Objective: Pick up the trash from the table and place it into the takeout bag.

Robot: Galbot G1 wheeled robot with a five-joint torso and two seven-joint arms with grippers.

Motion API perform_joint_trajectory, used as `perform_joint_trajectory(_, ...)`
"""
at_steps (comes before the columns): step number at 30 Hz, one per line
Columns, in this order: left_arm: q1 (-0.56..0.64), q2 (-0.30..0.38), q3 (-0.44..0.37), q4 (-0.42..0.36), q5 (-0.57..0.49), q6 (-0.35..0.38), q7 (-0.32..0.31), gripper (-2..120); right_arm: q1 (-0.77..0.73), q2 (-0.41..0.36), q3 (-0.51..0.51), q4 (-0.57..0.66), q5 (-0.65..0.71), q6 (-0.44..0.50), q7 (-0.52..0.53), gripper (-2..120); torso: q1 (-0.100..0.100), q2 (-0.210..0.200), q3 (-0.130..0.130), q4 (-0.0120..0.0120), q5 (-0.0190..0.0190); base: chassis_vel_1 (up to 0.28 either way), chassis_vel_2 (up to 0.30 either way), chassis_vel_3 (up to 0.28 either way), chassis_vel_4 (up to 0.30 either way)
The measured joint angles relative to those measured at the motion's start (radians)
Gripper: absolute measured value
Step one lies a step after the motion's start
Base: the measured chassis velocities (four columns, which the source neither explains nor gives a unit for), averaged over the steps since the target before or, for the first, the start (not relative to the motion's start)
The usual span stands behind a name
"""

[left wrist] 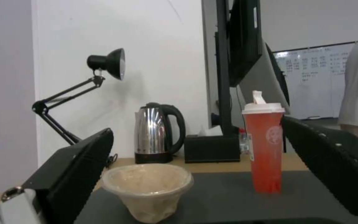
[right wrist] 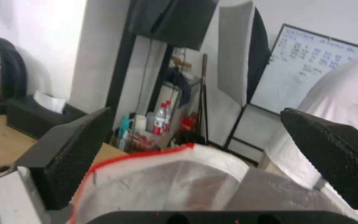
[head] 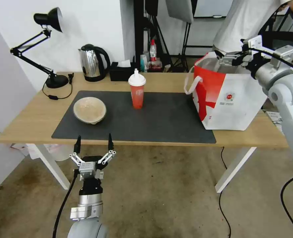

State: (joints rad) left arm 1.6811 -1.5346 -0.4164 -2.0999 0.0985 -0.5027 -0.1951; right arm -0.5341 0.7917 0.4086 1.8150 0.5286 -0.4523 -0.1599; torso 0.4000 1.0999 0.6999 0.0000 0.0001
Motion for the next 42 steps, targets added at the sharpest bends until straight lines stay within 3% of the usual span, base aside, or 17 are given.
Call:
perform_joint_trajectory(12,0.013,-0.006,0.0,-0.007,0.007,-0.006,0.0,100,-0.085,-0.006,0.024,0.201,0.049,0.003,0.027,100,0.0,0.0,0.0,0.0001,-0.0003,0.0,0.0,0.0,0.0)
perform_joint_trajectory(17,0.013,-0.01,0.004,-0.006,0.013,-0.008,0.001,100,-0.185,-0.007,0.026,0.295,0.05,0.053,0.045,100,0.0,0.0,0.0,0.0001,-0.0002,0.0,0.0,0.0,0.0)
perform_joint_trajectory(22,0.012,-0.012,0.005,-0.003,0.016,-0.008,0.001,100,-0.313,0.02,0.044,0.373,0.025,0.142,0.077,100,0.0,0.0,0.0,0.0,-0.0001,0.0,0.0,0.0,0.0)
perform_joint_trajectory(26,0.009,-0.014,0.002,-0.002,0.017,-0.008,0.0,100,-0.492,0.089,0.076,0.426,-0.069,0.267,0.116,100,0.0,0.0,0.0,-0.0001,0.0,0.0,0.0,0.0,0.0)
perform_joint_trajectory(27,0.009,-0.014,0.002,-0.002,0.017,-0.008,0.0,100,-0.492,0.089,0.076,0.426,-0.069,0.267,0.116,100,0.0,0.0,0.0,-0.0001,0.0,0.0,0.0,0.0,0.0)
perform_joint_trajectory(37,-0.001,-0.014,-0.01,-0.003,0.016,-0.007,0.0,100,-0.81,0.259,0.077,0.438,-0.282,0.601,0.216,100,0.0,0.0,0.0,0.0,-0.0002,0.0,0.0,0.0,0.0)
perform_joint_trajectory(42,-0.001,-0.013,-0.01,-0.003,0.016,-0.007,0.0,100,-0.911,0.305,0.079,0.435,-0.349,0.676,0.224,100,0.0,0.0,0.0,-0.0001,-0.0001,0.0,0.0,0.0,0.0)
